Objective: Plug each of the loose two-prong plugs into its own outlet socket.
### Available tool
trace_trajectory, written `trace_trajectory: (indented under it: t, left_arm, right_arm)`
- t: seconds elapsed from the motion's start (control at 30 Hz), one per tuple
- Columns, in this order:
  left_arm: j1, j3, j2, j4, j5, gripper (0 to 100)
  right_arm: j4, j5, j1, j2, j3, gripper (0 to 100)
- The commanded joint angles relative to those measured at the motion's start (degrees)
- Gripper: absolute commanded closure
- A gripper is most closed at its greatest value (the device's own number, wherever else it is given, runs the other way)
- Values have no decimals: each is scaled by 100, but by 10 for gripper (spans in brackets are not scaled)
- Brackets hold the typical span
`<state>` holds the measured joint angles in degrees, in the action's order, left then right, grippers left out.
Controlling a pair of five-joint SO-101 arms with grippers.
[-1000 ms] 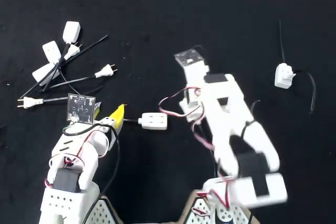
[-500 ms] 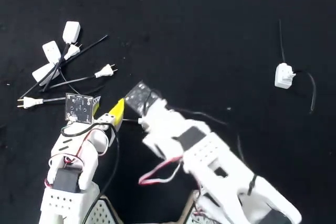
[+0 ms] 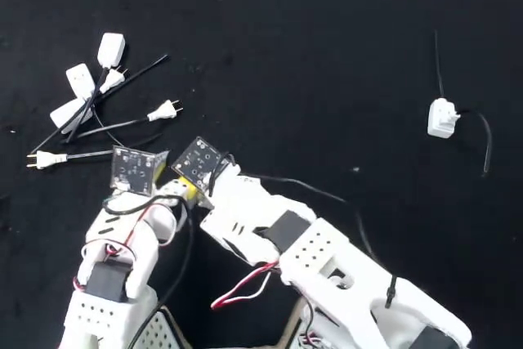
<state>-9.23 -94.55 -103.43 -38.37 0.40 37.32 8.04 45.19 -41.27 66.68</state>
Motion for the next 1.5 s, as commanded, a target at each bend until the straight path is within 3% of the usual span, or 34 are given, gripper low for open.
trace_trajectory:
  t: [0.0,0.17,0.6,1.47]
  left_arm:
    - [-145,-57,-70,114,-53,780]
    - [-145,-136,-70,114,-404,780]
    - [-145,-136,-70,114,-448,780]
    - [-145,-136,-70,105,-448,780]
  right_arm:
    - [-114,-53,53,-224,-136,988]
    - [-97,-53,44,-224,-127,988]
    - [378,-26,35,-268,-488,988]
    - [712,-9,-316,-1754,-444,988]
